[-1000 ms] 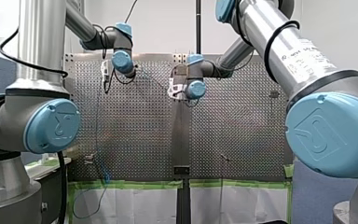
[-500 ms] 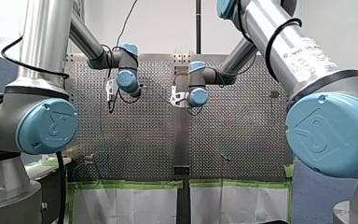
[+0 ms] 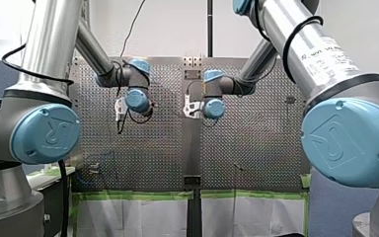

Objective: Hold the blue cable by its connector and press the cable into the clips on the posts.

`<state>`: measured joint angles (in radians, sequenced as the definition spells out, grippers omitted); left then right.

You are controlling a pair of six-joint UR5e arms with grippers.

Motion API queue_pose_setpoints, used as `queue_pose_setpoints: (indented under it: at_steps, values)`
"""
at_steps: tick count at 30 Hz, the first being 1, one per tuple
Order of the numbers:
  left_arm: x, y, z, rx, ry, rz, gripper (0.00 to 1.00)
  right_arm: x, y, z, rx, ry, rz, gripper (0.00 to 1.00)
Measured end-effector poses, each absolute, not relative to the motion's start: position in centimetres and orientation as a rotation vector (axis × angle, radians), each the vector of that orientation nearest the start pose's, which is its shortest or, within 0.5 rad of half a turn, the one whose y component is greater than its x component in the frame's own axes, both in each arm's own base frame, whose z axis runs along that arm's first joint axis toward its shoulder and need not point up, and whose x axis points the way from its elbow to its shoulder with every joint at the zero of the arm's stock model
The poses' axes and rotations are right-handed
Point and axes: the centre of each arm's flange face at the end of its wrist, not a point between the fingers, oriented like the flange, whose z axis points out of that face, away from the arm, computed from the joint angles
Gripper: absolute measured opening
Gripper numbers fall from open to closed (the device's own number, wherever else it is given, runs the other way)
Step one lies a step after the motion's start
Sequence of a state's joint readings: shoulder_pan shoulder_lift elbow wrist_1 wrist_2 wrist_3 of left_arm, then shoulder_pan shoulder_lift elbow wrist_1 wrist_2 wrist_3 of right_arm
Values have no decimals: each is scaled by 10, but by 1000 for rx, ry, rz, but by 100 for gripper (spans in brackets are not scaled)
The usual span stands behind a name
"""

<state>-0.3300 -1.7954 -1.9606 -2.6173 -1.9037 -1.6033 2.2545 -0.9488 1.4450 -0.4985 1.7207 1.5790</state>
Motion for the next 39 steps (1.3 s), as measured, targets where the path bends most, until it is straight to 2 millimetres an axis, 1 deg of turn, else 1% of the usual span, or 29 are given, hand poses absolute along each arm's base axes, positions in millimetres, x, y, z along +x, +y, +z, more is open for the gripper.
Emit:
queue_pose_setpoints:
  at_steps: [10, 15, 18, 21, 27, 33, 39]
  values:
    - [438, -283, 211, 19, 1655, -29, 0, 511, -455, 192, 1580, -919, 1587, 0]
    - [438, -293, 190, 33, 1665, -36, 0, 502, -453, 179, 1572, -929, 1579, 0]
    - [437, -298, 177, 39, 1673, -36, 0, 495, -453, 169, 1568, -945, 1572, 0]
    - [436, -303, 165, 41, 1680, -36, 0, 488, -452, 154, 1569, -962, 1557, 0]
    - [434, -309, 139, 50, 1702, -39, 0, 478, -443, 114, 1588, -1004, 1519, 0]
    - [426, -310, 110, 61, 1735, -38, 0, 469, -424, 67, 1615, -1048, 1470, 0]
    - [416, -310, 80, 86, 1757, -34, 0, 455, -403, 21, 1644, -1094, 1420, 0]
